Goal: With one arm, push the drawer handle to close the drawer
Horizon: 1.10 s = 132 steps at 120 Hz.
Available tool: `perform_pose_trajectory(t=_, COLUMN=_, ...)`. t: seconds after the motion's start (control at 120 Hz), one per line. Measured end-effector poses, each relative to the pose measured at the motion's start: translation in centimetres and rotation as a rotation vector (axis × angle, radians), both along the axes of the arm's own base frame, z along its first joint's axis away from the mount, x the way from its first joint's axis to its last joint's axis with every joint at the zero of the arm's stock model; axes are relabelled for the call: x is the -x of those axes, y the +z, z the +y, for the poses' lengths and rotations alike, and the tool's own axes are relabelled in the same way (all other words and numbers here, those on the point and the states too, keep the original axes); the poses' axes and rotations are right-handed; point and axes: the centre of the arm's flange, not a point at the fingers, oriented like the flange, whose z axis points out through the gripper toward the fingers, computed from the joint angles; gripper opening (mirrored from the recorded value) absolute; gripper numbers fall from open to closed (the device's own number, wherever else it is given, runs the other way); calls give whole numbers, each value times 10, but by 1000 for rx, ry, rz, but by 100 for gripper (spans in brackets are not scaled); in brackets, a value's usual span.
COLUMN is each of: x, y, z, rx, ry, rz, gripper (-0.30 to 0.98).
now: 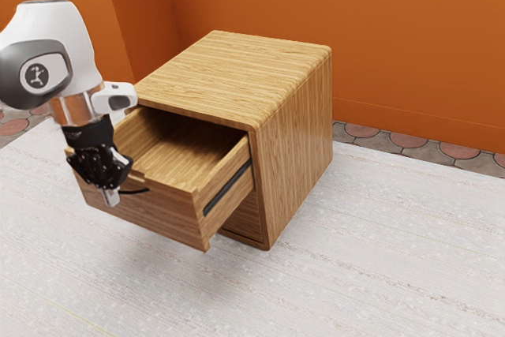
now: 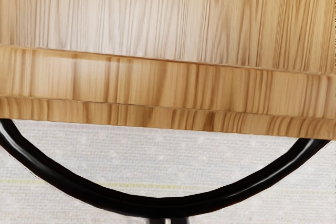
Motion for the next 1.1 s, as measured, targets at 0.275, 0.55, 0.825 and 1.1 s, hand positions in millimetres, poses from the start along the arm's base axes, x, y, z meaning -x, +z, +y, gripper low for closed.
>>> perform_pose_trajectory(t=0.275, x=-23, y=-4, z=-5, rx=-1, ry=-3, rz=5, gripper=-10)
perform_pose_trajectory(t=0.55, x=-44, y=-5, z=-4, rx=4, ry=3, rz=1, gripper=-10)
perform_pose_trajectory(t=0.825, x=-58, y=-1, z=-2, rx=7, ry=7, rz=-11, gripper=-10)
perform_pose_trajectory(t=1.1, x=-75, y=3, z=-1, rx=-2, ry=1, rz=-20, gripper=-10)
